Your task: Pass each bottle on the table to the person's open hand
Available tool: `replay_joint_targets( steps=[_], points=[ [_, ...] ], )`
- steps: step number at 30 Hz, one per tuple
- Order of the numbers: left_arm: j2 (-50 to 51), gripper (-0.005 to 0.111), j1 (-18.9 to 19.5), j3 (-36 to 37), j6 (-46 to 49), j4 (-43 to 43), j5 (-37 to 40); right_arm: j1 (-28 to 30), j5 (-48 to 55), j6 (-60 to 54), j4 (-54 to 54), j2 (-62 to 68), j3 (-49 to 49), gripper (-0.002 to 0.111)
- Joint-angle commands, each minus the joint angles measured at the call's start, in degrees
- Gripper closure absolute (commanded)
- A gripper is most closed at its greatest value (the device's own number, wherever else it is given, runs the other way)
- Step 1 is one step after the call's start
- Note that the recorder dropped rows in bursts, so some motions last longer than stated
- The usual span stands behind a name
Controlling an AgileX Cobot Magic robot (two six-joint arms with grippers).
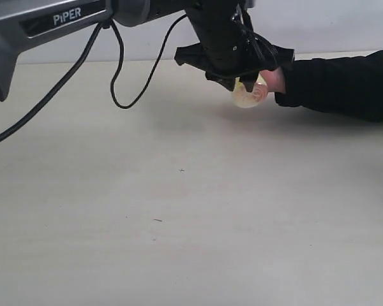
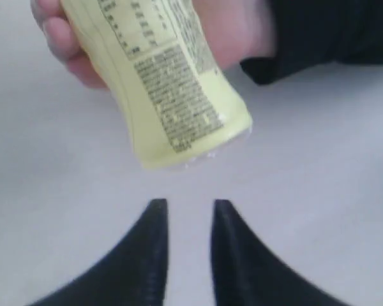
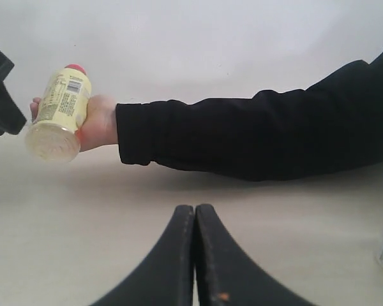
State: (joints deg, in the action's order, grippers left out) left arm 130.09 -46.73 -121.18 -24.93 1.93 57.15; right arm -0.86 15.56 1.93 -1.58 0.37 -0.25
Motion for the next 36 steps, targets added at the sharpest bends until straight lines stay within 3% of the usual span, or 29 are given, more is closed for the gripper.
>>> replay_joint_targets(
  steps=[1, 7, 14, 18, 24, 32, 36],
  points=[
    [-3.60, 0.106, -3.12, -0.30, 1.44, 3.81, 5.40, 0.30, -0.21, -0.35, 0.05, -0.37, 0.25, 0.108],
    [-9.78, 0.106, -10.38, 3.47, 1.65, 10.97, 3.53, 0.30, -0.21, -0.35, 0.05, -0.37, 0.25, 0.108],
    [-20.72, 0.106, -18.76, 18.74, -5.10, 24.11, -5.01, 0.30, -0.21, -0.35, 0.05, -0.37, 0.25, 0.108],
    [-28.09, 0.106, -19.24, 28.75, -9.15, 27.52, -8.37, 0.30, -0.21, -0.35, 0.05, -0.37, 0.25, 0.108],
    [-42.65, 0.107, -18.94, 50.62, -13.87, 33.56, -18.44, 0.30, -0.21, -0.35, 0.05, -0.37, 0.25, 0.108],
    [-67.36, 0.107, -18.94, 81.57, -23.94, 54.73, -46.60, 0.30, -0.21, -0.35, 0.05, -0.37, 0.25, 0.108],
    [-78.39, 0.107, -18.94, 89.59, -26.43, 54.15, -45.59, 0.30, -0.21, -0.35, 0.05, -0.37, 0.25, 0.108]
  ],
)
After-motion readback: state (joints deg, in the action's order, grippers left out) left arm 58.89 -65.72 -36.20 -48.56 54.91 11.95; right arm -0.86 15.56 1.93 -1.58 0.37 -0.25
